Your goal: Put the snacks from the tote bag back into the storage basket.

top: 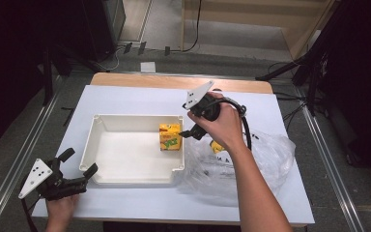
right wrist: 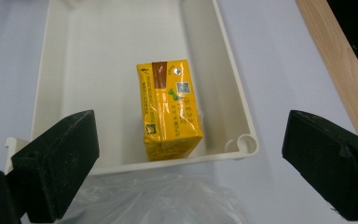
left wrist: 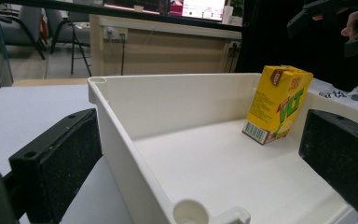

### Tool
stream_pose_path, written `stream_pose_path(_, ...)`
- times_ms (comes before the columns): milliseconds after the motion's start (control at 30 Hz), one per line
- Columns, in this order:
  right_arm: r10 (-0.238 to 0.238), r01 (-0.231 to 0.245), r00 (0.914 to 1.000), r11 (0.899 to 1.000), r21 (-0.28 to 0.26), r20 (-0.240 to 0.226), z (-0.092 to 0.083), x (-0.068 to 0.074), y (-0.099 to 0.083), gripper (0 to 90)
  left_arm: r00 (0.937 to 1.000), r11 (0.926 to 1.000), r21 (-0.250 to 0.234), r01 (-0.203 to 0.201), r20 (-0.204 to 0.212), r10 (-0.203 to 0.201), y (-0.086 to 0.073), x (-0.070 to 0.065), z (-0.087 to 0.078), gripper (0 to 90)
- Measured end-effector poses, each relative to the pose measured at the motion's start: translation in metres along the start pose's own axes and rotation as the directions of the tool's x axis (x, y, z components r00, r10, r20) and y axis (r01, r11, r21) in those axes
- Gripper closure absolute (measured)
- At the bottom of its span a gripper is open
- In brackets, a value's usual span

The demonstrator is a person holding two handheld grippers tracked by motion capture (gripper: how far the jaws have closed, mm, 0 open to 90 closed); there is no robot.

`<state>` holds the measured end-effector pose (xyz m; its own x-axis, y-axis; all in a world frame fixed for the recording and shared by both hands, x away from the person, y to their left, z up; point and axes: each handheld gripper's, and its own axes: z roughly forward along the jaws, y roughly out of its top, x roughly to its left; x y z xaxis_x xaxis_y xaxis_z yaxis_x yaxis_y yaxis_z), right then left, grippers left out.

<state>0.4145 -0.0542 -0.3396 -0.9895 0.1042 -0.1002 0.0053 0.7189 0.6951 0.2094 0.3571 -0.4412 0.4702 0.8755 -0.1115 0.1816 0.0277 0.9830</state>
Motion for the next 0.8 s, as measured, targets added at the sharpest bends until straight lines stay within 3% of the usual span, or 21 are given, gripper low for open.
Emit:
stream_pose_path(300, 0.043, -0.041, 0.9986, 0.997, -0.06, 0.031, -0.016, 0.001, -0.022, 4.2, 1.0, 1.0, 0.002, -0.002, 0.0, 0.002, 0.0, -0.001, 0.0, 0.0)
stream_pose_path(800, 0.104, -0.096, 0.9924, 0.989, -0.115, 0.066, -0.038, 0.004, -0.059, 4.2, 1.0, 1.0, 0.002, -0.003, -0.001, 0.003, 0.0, 0.0, 0.0, 0.0)
